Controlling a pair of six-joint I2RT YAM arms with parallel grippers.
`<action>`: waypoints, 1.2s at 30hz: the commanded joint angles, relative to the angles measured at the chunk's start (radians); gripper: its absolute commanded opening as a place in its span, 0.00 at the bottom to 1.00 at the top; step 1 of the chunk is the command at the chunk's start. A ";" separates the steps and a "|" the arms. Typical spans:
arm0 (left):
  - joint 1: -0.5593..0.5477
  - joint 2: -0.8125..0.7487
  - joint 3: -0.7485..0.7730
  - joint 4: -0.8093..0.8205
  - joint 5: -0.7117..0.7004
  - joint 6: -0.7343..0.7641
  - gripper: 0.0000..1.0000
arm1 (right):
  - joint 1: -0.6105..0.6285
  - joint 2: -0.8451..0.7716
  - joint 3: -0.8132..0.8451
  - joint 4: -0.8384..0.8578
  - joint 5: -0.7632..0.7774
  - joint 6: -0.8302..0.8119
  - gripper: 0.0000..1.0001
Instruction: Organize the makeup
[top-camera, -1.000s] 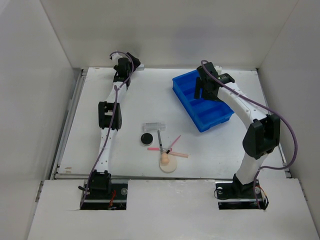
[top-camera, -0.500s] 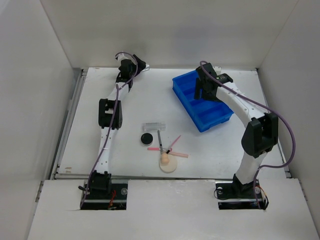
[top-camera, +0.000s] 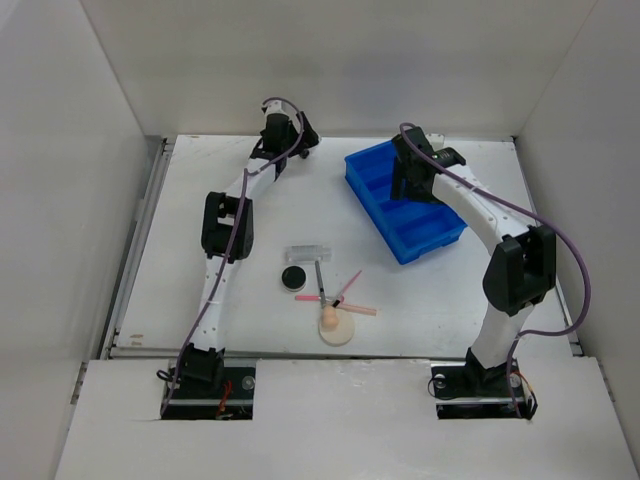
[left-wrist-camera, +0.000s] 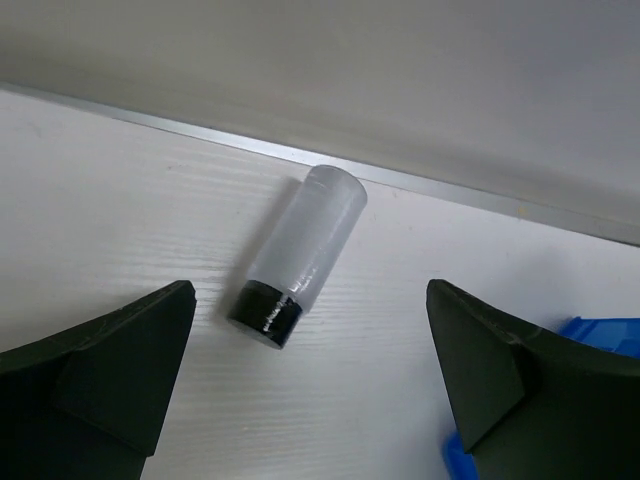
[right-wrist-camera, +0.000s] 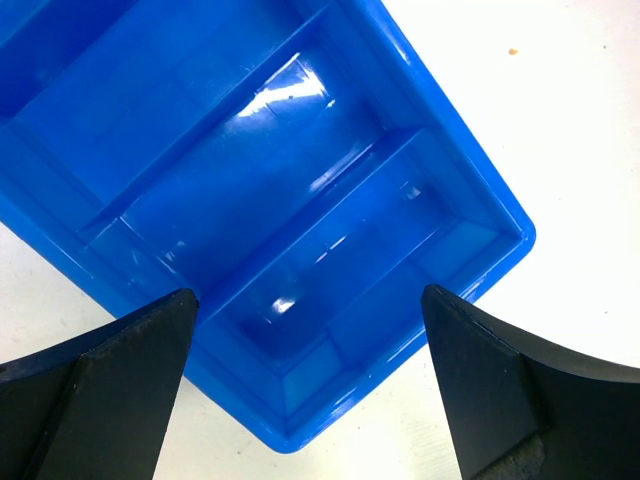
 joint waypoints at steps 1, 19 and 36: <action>0.007 -0.042 0.118 -0.148 -0.059 0.110 1.00 | -0.002 -0.029 -0.001 -0.010 0.026 0.007 1.00; -0.021 0.067 0.369 -0.354 0.096 0.204 1.00 | -0.002 -0.029 0.008 -0.010 0.035 0.007 1.00; -0.049 -0.082 0.266 -0.462 0.153 0.255 1.00 | -0.002 -0.035 0.179 0.093 -0.251 -0.040 0.99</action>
